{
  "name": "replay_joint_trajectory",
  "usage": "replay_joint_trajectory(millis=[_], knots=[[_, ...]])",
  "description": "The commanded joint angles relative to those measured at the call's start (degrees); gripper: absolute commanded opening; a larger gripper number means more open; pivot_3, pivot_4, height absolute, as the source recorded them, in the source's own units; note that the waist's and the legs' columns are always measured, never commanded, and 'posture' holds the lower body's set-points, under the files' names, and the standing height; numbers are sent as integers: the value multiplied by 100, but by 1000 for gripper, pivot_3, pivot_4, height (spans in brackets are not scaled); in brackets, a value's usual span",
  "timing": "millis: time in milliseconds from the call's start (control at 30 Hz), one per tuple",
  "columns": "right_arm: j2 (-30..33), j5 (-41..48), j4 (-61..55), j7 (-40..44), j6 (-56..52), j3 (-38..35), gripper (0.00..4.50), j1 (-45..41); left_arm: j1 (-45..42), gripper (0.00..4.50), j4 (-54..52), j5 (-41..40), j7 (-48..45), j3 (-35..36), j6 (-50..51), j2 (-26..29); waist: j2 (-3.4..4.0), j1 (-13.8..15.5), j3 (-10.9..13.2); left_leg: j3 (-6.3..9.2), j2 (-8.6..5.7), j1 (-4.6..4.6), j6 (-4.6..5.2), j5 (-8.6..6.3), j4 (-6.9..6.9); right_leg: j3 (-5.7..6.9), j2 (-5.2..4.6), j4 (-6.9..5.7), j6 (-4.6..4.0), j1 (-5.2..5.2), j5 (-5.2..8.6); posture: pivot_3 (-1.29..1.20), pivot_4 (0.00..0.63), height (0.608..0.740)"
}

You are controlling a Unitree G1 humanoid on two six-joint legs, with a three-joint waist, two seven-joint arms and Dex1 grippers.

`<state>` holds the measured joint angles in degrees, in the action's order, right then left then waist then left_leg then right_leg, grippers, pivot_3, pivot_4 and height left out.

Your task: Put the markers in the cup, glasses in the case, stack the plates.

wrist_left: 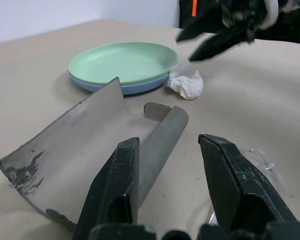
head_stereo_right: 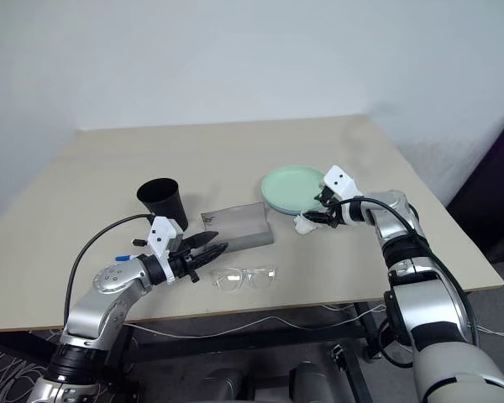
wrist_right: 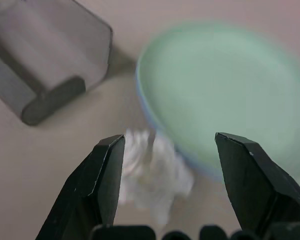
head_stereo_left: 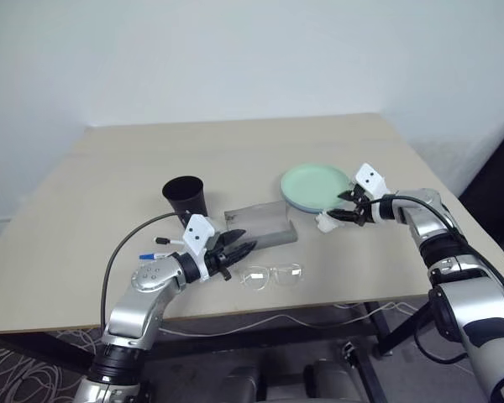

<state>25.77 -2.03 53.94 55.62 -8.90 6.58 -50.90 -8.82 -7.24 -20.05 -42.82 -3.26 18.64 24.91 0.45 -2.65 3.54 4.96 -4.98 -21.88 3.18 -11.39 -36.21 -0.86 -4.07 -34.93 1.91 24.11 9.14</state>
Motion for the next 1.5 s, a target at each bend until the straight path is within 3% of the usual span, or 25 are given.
replay_joint_trajectory(millis=[33,433,767,933,1100,1400,1500], knots=[[-89,141,-402,-253,-401,-165,3123,-44,-154,1928,-78,-57,-65,84,-28,28,1,0,0,-1,0,0,0,0,0,-1,0,-1,-1,1,-1,0,0,740],[-529,-14,52,-811,-778,-99,3123,-12,-190,1928,-88,-22,-94,95,-21,37,0,2,-1,-5,6,2,0,0,-2,1,4,5,1,-3,-2,0,0,740],[-360,40,-354,-539,-839,-41,22,107,-116,1928,-158,-17,-65,106,-15,51,0,4,-1,-5,8,2,0,0,-2,2,4,4,0,-4,-2,0,0,740],[-143,245,-1284,-155,-1050,-124,22,238,-107,1928,-158,-27,-81,114,-14,67,0,3,-1,-5,8,0,0,0,-2,2,4,5,1,-3,-1,0,0,740],[-150,340,-1303,-412,-1109,-312,22,-167,-162,1928,-111,-16,-89,77,-11,42,0,-3,-1,-8,11,-2,0,0,-2,1,4,5,1,1,-1,0,0,740],[-577,24,756,-1579,152,-306,22,-1080,-236,1928,-66,1,-92,90,-22,37,0,3,-1,-7,19,-2,-1,-1,2,8,9,9,-1,-1,-1,0,0,740],[-660,-26,1171,-1690,422,-321,1044,-1233,-183,1928,-132,-13,-72,127,-7,63,0,-1,-1,-12,15,-5,-1,0,5,1,8,10,0,5,-2,0,0,740]])
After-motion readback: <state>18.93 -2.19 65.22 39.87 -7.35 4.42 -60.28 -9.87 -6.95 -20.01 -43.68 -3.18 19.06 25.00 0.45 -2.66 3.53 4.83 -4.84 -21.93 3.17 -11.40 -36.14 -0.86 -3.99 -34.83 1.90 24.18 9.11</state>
